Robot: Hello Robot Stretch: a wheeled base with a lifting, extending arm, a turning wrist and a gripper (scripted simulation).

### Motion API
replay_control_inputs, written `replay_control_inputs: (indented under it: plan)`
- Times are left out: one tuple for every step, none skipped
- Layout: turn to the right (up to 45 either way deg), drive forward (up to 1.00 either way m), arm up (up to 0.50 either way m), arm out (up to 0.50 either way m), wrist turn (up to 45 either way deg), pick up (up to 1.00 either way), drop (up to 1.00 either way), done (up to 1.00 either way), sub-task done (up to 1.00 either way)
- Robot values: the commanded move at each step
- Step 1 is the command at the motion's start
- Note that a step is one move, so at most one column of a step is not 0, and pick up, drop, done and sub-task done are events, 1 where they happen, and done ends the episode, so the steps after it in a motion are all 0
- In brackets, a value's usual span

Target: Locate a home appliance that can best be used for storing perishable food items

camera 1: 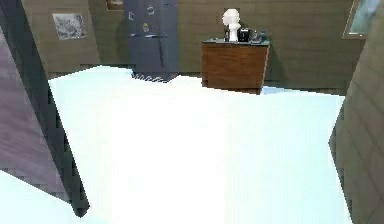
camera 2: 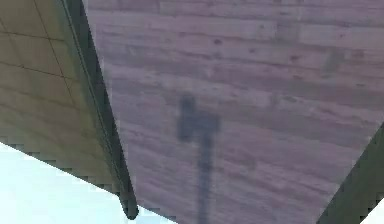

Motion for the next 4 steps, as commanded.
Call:
replay_control_inputs:
  plan:
    - [0.0,1.00,0.00,0.00,0.0,0.00,0.00,0.00,0.00]
    - [0.0,1.00,0.00,0.00,0.0,0.00,0.00,0.00,0.00]
    - [-3.0,0.00,0.00,0.00,0.0,0.00,0.00,0.00,0.00]
    - [0.0,1.00,0.00,0.00,0.0,0.00,0.00,0.00,0.00]
